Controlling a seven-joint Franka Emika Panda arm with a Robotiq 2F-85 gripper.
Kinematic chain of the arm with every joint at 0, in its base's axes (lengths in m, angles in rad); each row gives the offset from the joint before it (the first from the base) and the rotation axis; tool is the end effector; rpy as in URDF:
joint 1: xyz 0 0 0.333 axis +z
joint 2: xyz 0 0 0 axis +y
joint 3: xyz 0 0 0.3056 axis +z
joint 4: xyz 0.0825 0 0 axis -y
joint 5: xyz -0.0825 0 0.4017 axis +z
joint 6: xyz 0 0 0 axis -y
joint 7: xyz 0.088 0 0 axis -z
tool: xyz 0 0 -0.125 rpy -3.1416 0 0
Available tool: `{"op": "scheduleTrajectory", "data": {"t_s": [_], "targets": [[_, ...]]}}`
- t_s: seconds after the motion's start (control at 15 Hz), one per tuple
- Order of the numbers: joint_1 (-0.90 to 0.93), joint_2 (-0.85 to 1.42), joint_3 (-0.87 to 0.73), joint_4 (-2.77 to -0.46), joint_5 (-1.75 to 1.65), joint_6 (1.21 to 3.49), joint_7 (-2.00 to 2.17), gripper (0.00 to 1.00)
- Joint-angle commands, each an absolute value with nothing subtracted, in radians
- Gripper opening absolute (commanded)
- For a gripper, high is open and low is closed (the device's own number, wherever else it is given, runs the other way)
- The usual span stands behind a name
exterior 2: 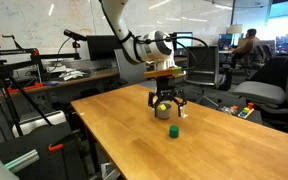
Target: Put the blocks in the cup
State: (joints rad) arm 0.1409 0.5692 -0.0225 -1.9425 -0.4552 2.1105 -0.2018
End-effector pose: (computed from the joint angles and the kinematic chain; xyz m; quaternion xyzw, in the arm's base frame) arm 0.5742 0.0404 0.1246 0.9169 0.3027 -0.2017 0.1645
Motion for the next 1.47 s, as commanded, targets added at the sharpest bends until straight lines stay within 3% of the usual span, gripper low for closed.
{"op": "scheduleTrajectory", "data": {"t_s": [0.0, 1.4], "targets": [[0.127, 0.571, -0.007, -1.94, -0.464, 2.105, -0.198, 1.0], [0.083, 0.787, 0.0, -1.749, -0.437, 2.099, -0.291, 1.0]]}}
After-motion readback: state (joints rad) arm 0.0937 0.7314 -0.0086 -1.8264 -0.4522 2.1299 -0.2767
